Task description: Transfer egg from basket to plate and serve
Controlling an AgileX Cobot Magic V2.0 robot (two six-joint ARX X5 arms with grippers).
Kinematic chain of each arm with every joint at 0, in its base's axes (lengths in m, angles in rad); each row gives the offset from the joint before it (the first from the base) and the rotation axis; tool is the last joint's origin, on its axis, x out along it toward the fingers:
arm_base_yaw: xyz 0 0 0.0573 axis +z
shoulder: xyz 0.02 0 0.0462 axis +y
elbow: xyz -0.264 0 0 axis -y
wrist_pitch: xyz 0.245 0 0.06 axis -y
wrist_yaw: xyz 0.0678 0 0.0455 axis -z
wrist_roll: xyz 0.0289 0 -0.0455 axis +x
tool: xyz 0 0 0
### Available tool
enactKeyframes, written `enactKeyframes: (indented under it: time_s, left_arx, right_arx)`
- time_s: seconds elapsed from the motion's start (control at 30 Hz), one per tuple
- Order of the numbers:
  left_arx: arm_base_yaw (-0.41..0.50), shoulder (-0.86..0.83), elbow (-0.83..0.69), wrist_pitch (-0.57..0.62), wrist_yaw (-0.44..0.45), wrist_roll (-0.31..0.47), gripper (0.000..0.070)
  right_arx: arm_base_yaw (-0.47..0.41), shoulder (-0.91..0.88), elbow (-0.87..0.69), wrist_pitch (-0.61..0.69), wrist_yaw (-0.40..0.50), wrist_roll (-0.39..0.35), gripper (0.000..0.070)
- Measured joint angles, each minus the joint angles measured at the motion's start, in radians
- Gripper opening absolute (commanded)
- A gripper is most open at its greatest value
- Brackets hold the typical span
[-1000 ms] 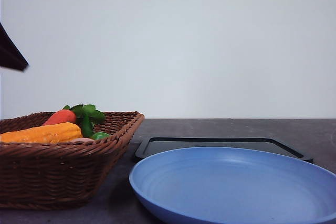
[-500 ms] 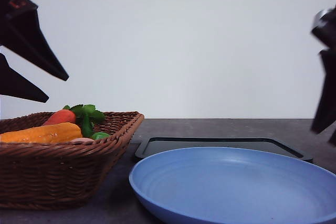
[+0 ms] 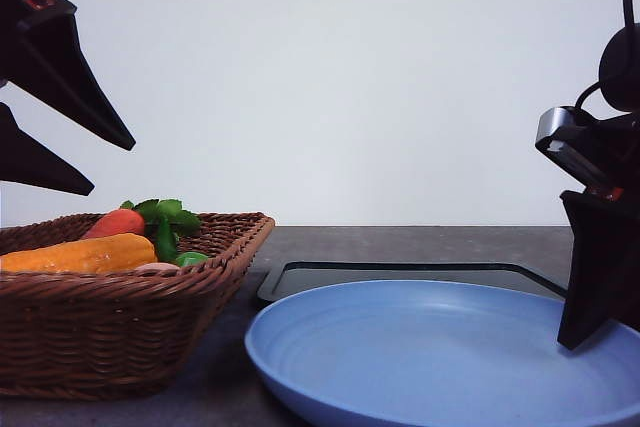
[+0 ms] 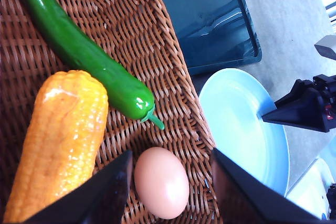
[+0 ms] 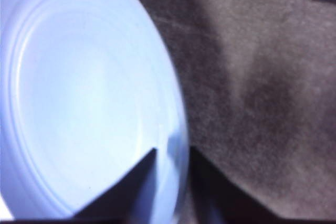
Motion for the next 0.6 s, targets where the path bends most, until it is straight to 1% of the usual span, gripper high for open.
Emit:
enactKeyframes:
  time_s: [0.1, 0.13, 0.17, 0.23, 0.3, 0.47, 0.6]
  left_arx:
    - [0.0, 0.0, 0.0, 0.0, 0.0, 0.0, 0.0312]
    - [0.0, 0.0, 0.0, 0.0, 0.0, 0.0, 0.0322]
    - [0.0, 0.0, 0.0, -0.001, 0.0, 0.0, 0.0344]
    - [-0.003, 0.0, 0.0, -0.002, 0.0, -0.001, 0.0416]
    - [-0.013, 0.0, 0.0, -0.002, 0.0, -0.007, 0.0469]
    - [-0.065, 0.0, 0.0, -0.003, 0.0, -0.02, 0.0476]
    - [-0.135, 0.001, 0.001, -0.006, -0.005, -0.026, 0.0457]
  right_arx:
    - [0.0, 0.0, 0.0, 0.005, -0.004, 0.018, 0.0]
    - [-0.001, -0.001, 0.0, 0.004, -0.004, 0.021, 0.0]
    - [-0.002, -0.004, 0.0, 0.001, -0.005, 0.024, 0.0]
    - [-0.007, -0.018, 0.0, -0.011, -0.004, 0.027, 0.0]
    - [-0.013, -0.05, 0.0, -0.029, -0.001, 0.029, 0.0]
    - [-0.043, -0.154, 0.0, -0.106, 0.039, 0.028, 0.0]
    - [-0.085, -0.264, 0.0, -0.174, 0.1, 0.028, 0.0]
